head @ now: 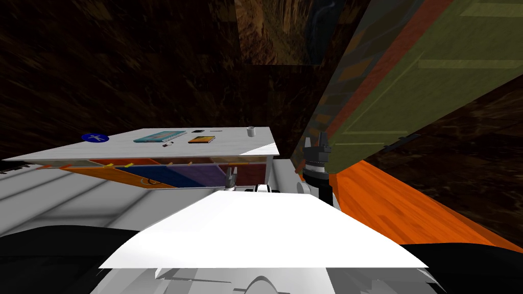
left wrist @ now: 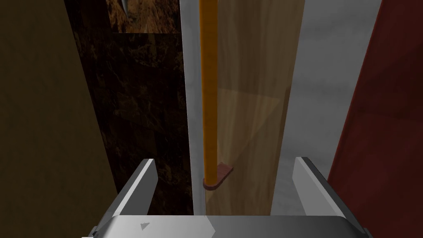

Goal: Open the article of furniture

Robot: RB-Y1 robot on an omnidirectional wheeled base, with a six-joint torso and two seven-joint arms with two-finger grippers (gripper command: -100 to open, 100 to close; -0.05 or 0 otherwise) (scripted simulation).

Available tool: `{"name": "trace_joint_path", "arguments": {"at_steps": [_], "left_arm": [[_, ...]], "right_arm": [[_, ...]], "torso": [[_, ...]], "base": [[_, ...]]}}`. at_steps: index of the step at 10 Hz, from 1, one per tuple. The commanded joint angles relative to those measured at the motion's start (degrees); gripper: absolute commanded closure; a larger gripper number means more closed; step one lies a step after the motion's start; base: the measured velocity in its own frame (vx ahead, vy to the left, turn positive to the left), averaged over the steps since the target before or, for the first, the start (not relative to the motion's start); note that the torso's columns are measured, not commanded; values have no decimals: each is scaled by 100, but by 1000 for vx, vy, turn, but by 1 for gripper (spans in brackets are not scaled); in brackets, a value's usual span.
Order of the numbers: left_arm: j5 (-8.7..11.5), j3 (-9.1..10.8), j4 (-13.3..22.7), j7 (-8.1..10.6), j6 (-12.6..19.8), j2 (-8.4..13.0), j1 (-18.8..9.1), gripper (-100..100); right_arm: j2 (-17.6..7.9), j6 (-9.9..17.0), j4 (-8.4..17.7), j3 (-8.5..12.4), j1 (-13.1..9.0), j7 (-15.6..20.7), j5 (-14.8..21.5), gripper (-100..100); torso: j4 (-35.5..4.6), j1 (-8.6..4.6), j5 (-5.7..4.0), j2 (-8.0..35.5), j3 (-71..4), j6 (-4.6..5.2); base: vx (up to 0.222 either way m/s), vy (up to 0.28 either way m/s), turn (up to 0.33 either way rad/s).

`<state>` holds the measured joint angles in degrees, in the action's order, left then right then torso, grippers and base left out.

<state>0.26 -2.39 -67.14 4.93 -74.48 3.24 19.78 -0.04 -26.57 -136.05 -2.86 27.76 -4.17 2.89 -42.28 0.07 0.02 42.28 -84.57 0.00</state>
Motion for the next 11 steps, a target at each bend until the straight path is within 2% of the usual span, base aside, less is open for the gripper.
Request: {"name": "trace_joint_path", "arguments": {"at_steps": [1,2,6,7,8,9,11], "left_arm": [[-9,-3,55,-1,-45,-126,1,-100],[-1,15,-68,-5,182,-129,-112,-100],[19,54,-324,-9,650,-108,-339,-100],[22,61,-366,-9,728,-104,-377,-100],[17,53,-343,-13,659,-112,-346,-100],[12,41,-239,-7,494,-115,-263,100],[6,28,-153,-6,338,-122,-188,100]], "right_arm": [[0,0,0,0,0,0,0,0],[0,0,0,0,0,0,0,0],[0,0,0,0,0,0,0,0],[0,0,0,0,0,0,0,0],[0,0,0,0,0,0,0,0],[0,0,0,0,0,0,0,0],[0,0,0,0,0,0,0,0]], "torso": [[0,-1,0,0,0,0],[-1,1,0,2,1,0],[0,-7,-2,1,1,0],[0,-9,-2,-1,-1,0],[1,-8,-2,-3,-2,0],[2,-6,-2,-4,-3,0],[-20,-13,-13,16,7,-4]], "base": [[6,-12,0],[-17,-7,18],[-26,-4,11],[-20,-7,11],[-7,-3,1],[13,-1,-24],[25,3,-8]]}}
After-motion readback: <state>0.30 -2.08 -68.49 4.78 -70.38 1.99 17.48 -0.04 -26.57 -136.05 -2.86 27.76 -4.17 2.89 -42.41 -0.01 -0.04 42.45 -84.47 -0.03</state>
